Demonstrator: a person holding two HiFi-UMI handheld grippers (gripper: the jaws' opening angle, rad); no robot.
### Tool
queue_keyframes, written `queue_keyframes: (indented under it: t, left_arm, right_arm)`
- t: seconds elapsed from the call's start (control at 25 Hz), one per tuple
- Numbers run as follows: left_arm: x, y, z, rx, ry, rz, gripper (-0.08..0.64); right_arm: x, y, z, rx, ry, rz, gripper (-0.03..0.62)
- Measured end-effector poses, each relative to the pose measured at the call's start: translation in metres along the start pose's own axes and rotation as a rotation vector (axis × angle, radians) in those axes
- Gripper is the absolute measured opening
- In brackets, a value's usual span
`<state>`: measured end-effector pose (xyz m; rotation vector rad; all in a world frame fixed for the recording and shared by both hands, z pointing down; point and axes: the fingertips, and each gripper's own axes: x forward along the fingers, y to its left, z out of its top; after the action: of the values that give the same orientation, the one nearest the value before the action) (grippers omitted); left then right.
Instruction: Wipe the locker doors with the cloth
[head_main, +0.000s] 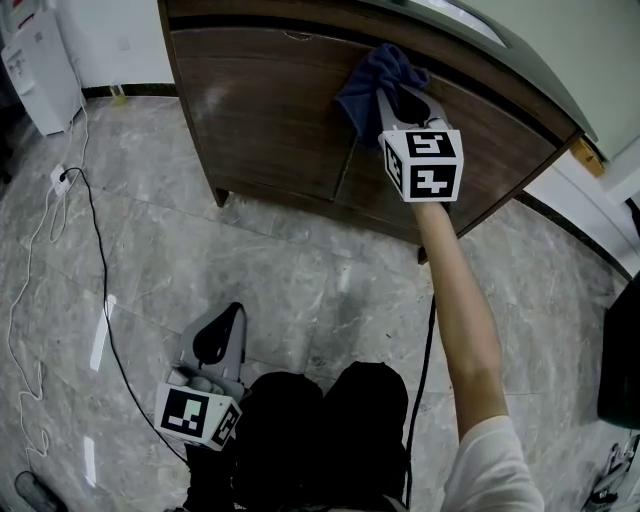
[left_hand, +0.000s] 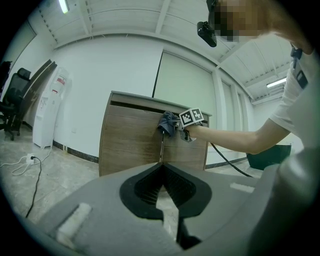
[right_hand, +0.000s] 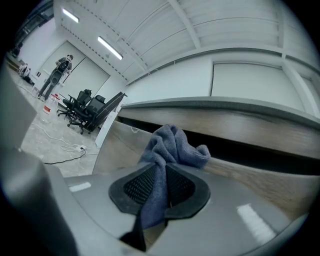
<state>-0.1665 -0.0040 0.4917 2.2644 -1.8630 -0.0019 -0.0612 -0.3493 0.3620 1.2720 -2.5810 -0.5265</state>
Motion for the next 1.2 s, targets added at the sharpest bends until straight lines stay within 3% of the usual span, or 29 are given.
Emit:
queue_keyframes:
  t: [0.2, 0.52, 0.8, 1.2]
  left_arm:
    - [-0.002, 0.005, -0.002, -0.003, 0.004, 0.008, 0.002]
    - [-0.005, 0.016, -0.004, -0.003, 0.011, 0.025, 0.000]
    - [-0.004, 0.020, -0.005, -0.004, 0.014, 0.029, 0.001]
    - [-0.008, 0.032, -0.012, -0.008, 0.032, 0.053, 0.001]
  right_arm:
    - [0.010, 0.006, 0.020, 0.003, -0.034, -0.002, 0.067]
    - [0.018, 0.024, 0.005, 0.003, -0.025, 0.007, 0.067]
    - [0.022, 0.042, -0.029, 0.020, 0.018, 0.029, 0.066]
    - [0.035, 0.087, -0.108, 0.040, 0.126, 0.087, 0.066]
